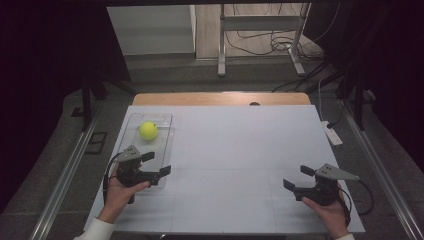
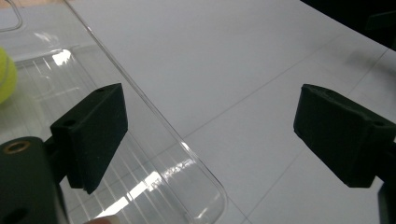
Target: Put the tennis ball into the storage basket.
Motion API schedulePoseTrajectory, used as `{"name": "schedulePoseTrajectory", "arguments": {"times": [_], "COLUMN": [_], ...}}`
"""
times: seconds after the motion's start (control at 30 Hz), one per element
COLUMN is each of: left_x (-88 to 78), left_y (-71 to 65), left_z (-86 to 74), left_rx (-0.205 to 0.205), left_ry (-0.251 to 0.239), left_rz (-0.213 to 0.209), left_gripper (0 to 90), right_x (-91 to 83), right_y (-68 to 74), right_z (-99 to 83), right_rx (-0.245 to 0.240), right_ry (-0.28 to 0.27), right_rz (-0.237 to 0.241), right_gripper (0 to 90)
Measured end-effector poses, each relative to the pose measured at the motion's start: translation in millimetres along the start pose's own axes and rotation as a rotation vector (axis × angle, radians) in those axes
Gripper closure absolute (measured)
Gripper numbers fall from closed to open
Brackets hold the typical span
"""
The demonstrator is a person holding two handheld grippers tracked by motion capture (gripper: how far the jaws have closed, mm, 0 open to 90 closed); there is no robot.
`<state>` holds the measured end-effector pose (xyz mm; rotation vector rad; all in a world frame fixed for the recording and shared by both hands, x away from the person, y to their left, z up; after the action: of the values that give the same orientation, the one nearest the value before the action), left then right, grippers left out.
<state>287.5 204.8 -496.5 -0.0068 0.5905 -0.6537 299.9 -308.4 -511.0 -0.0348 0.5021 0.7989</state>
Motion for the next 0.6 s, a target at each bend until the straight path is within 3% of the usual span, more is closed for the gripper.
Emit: {"name": "schedulePoseTrajectory", "arguments": {"times": [0.33,0.6], "left_x": [-1.4,0.2], "left_y": [-10.2,-12.4], "left_z": [-20.1,-21.4], "left_rx": [0.027,0.035], "left_ry": [0.012,0.016], "left_rz": [0.015,0.008], "left_gripper": [11.1,10.9], "right_x": [-1.4,-0.8], "right_y": [0.1,0.3], "right_z": [0.1,1.5], "right_rx": [-0.006,-0.012], "right_ry": [-0.001,-0.005], "right_rz": [0.008,0.011], "right_gripper": [10.2,10.2]}}
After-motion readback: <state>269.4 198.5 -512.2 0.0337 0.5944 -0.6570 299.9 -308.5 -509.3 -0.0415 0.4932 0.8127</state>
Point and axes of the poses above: each handheld gripper's, and its own axes: x roughly forward along the jaws, z roughly out of its top, y roughly to its left, the point moved 3 cm from there along x, roughly forward along the jaws, and after that the axes turned 5 degrees about z, right-handed, at the moved point
